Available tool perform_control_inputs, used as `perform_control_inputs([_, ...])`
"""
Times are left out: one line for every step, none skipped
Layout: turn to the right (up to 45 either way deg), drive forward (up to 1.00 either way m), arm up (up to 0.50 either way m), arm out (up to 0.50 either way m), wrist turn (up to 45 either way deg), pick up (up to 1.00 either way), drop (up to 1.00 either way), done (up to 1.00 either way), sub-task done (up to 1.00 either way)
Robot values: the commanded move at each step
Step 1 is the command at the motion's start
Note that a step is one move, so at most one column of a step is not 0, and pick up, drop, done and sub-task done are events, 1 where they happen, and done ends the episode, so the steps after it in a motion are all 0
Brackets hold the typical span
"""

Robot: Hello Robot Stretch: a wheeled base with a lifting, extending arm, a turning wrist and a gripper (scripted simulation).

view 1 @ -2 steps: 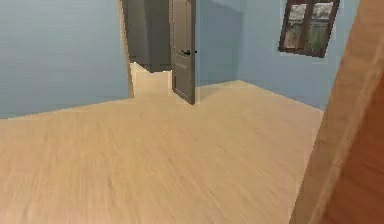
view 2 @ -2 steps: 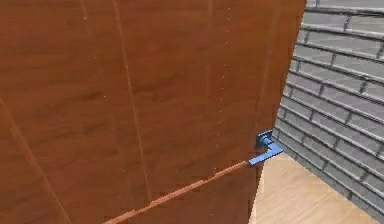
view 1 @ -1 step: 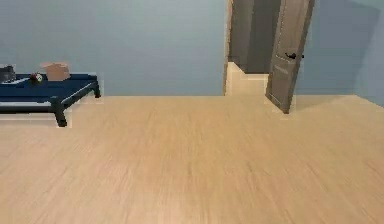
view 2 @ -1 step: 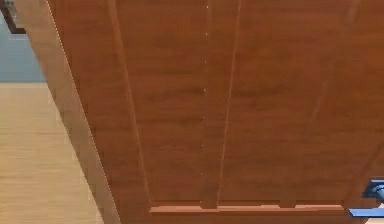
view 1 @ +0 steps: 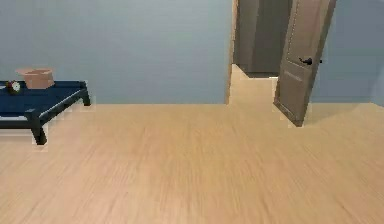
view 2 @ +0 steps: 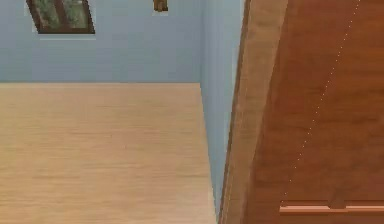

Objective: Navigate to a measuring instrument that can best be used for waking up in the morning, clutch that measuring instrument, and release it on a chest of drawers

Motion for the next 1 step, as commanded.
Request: perform_control_inputs([-45.0,0.0,0.0,0.0,0.0,0.0,0.0,0.0,0.0])
